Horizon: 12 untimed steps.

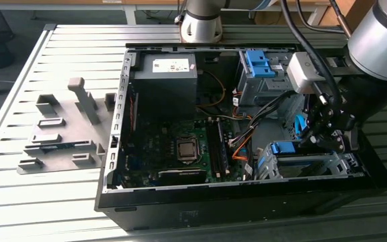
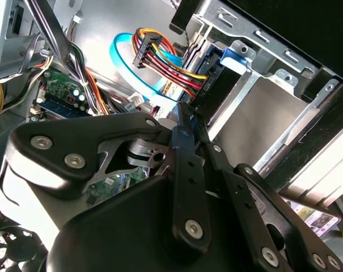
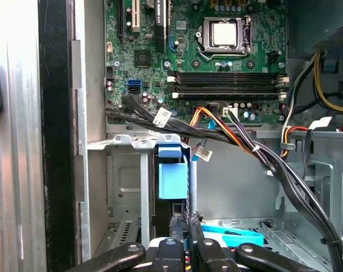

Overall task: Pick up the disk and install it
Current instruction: 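Insert the second disk wire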

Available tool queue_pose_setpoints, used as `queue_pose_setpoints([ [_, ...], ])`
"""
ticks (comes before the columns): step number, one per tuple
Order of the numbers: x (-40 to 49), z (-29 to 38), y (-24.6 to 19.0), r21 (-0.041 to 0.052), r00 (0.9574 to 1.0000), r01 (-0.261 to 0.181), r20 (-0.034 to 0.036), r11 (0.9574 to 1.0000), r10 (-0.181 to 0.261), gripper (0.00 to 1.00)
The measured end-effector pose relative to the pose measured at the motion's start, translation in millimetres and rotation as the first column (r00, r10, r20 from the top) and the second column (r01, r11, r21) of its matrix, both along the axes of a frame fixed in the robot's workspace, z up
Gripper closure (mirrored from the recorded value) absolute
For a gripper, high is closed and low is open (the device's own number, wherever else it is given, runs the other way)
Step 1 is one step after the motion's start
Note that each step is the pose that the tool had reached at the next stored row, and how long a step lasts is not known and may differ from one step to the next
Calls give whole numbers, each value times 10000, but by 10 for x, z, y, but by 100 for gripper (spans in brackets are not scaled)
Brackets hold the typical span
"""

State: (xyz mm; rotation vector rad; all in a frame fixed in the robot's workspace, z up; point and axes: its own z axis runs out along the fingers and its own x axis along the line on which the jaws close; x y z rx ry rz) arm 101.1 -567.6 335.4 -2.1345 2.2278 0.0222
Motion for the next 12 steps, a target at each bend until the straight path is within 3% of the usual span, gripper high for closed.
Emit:
queue_pose_setpoints([
  [12,1,-32,0,6,10000,21,0,10000,-21,84],
])
